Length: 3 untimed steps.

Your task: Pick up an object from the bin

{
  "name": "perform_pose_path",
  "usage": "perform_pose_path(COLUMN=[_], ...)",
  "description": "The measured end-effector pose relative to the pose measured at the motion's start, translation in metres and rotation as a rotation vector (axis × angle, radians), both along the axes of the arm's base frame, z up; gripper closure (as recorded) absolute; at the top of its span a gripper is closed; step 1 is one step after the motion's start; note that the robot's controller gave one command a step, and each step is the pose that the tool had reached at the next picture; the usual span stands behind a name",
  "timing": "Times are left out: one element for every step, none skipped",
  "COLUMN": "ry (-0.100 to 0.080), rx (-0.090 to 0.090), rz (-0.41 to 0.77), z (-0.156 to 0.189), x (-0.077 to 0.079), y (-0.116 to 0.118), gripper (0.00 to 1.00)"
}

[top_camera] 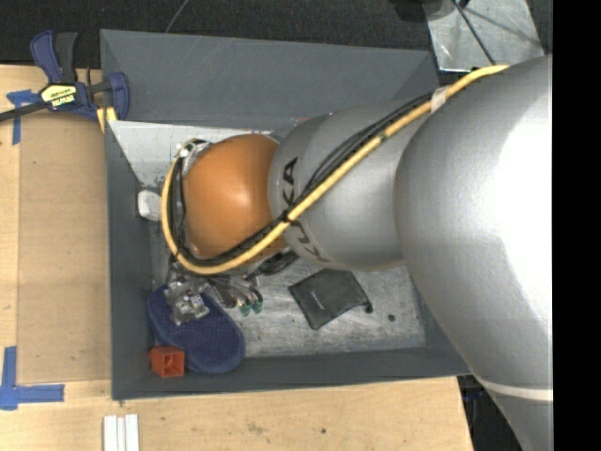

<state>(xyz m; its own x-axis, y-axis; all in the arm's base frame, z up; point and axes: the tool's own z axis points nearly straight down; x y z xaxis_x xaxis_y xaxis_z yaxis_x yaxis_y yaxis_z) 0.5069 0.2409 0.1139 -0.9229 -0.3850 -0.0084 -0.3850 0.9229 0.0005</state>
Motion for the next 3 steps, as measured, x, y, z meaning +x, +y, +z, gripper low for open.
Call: perform_pose_path(ry=[0.002,0.004,0.004], rx=[-0.001,-0.002,-0.001], rz=[-0.002,-0.002,-0.002], z=[-0.0009,-0.0015,-0.0012], x=[-0.0002,-0.0008,-0.0006], y=[-0.0005,-0.0009,-0.0007], gripper=[0.00,1.00,0.00])
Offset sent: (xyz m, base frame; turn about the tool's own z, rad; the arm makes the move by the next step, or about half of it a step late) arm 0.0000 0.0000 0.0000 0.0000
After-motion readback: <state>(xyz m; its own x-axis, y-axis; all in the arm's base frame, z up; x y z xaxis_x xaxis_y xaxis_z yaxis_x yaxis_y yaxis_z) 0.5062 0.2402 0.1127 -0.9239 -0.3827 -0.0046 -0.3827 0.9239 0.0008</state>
